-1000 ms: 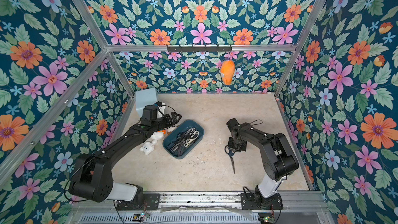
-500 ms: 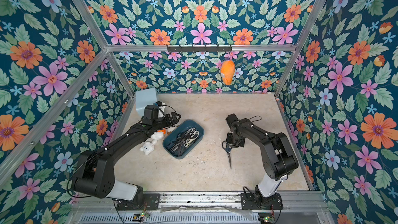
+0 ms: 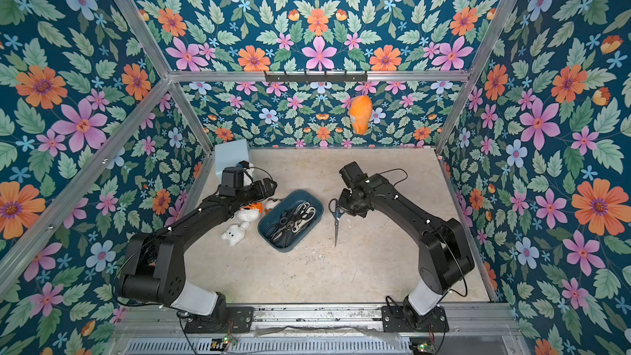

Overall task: Put the scissors into the storage box
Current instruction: Pick up the scissors from the center of the board, then place the scissors in the storage box.

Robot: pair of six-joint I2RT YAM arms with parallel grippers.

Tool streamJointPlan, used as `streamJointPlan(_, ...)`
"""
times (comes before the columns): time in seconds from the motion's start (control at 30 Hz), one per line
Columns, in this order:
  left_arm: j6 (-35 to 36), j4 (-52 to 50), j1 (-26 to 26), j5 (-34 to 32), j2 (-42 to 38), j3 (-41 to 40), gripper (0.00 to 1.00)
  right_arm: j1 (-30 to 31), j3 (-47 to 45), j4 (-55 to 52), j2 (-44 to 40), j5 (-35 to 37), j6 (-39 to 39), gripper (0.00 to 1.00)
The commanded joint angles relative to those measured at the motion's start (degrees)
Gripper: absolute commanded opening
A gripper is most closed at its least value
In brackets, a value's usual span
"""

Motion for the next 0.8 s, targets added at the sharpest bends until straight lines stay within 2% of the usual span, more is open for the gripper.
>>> streamJointPlan(0.0,2.25,1.21,0.22,-0.80,-1.42,0.84,0.99,3.09,2.37,6.39,2.94,1.52,10.34,0.00)
streamJointPlan(0.23,4.51,-0.49,1.28,-2.30,-3.42,1.34,0.99,10.10,10.14,13.11,10.95,8.26,19.97,0.00)
streamJointPlan(0.4,3.90,-0.40,1.97,-1.99,-3.81,1.34,0.99,13.34,15.74,13.07,16.28,13.29,25.28,0.00)
streamJointPlan(0.6,3.16,0.11,2.89,-1.99,-4.35,0.92,0.99,15.59,15.32,14.43,19.16,15.31,32.73,0.00)
streamJointPlan(0.77,2.32,0.55,3.48,-1.75,-4.27,0.64,0.99,16.43,15.17,15.71,21.34,13.86,34.81,0.00)
